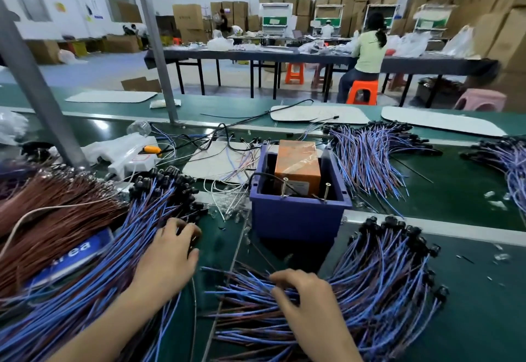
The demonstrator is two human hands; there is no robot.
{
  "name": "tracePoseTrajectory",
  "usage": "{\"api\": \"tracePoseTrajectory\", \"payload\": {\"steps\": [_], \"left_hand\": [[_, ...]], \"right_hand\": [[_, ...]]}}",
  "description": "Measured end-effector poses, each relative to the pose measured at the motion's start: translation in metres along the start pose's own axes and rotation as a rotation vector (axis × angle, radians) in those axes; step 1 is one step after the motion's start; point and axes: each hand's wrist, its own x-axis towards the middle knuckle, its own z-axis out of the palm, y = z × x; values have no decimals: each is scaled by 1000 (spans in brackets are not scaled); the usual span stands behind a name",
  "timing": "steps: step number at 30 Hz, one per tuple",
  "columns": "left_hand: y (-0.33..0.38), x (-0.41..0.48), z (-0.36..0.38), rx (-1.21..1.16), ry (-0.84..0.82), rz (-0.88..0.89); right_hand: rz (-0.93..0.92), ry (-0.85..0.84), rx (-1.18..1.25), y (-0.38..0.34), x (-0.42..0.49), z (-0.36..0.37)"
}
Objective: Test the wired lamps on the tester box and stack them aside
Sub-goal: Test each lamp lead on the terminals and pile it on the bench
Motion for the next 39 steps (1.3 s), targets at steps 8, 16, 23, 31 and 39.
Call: {"api": "tracePoseTrajectory", "payload": {"steps": [8, 16, 23, 31, 39], "left_hand": [[-12, -5, 18, 25, 10, 14], [10, -21, 4, -394, 278, 41], [60, -48, -20, -882, 184, 98], [107, -70, -3, -1157, -421, 110], [58, -52, -23, -883, -730, 250]], "right_hand": [[-24, 17, 17, 2, 3, 4], [8, 143, 172, 6, -2, -2], [-10, 100, 746, 1, -11, -2], [111, 412, 1173, 12, -9, -8], [382, 509, 1146, 47, -12, -48]]}}
